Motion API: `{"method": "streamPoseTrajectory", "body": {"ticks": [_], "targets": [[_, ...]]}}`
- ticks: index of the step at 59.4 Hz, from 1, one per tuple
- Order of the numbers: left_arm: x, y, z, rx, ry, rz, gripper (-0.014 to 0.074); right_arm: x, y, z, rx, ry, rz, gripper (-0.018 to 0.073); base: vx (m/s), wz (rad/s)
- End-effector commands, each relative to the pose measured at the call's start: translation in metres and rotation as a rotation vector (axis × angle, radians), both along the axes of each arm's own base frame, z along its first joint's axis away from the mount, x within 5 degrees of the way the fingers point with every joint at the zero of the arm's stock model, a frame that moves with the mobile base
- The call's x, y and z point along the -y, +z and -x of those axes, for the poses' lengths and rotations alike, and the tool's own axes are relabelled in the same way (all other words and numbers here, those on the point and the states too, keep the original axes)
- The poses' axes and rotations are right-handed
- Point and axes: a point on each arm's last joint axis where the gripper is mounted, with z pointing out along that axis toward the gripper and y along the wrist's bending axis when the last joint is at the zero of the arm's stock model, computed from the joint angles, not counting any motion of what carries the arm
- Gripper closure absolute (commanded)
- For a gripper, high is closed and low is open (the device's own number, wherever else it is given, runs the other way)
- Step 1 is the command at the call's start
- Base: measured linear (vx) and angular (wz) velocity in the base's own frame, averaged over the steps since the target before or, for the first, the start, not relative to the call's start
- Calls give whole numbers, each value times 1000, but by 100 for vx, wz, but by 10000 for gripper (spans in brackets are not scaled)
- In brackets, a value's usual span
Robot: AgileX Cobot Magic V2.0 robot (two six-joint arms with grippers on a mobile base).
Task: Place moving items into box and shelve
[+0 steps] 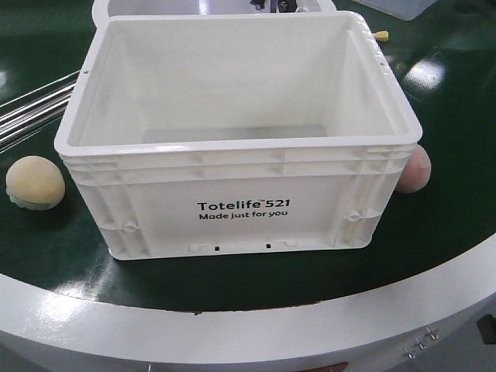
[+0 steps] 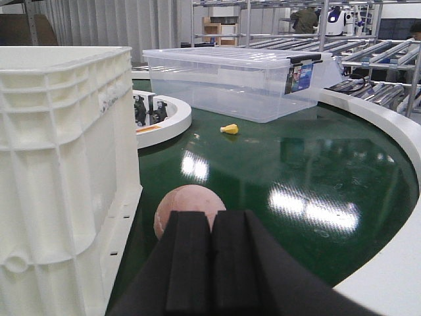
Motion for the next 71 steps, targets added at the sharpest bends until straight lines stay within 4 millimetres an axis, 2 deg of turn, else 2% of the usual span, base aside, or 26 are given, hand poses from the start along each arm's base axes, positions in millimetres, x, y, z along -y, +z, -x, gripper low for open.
{"method": "streamPoseTrajectory", "body": {"ticks": [1,12,20,27,38,43,51,58,65,71], "targets": [[0,11,-1,93,-3,6,603,0,5,-1,64,-5,10,567,0,0],[0,11,-1,92,-3,34,603,0,5,-1,64,-5,10,567,0,0],[0,17,0,152,-5,133,603,0,5,-1,64,-5,10,567,0,0],[-2,31,2,257,0,240,600,0,5,-1,64,-5,10,567,0,0],[-1,57,4,308,-6,197,597,0,5,-1,64,-5,10,567,0,0],[0,79,-1,268,-9,142,597,0,5,-1,64,-5,10,567,0,0],[2,115,-27,196,-7,48,597,0,5,-1,64,-5,10,567,0,0],[4,139,-66,154,-9,31,596,0,5,-1,64,-5,10,567,0,0],[7,148,-110,63,-8,26,584,0,5,-1,64,-5,10,567,0,0],[8,147,-146,-32,-6,21,557,0,5,-1,64,-5,10,567,0,0]]}}
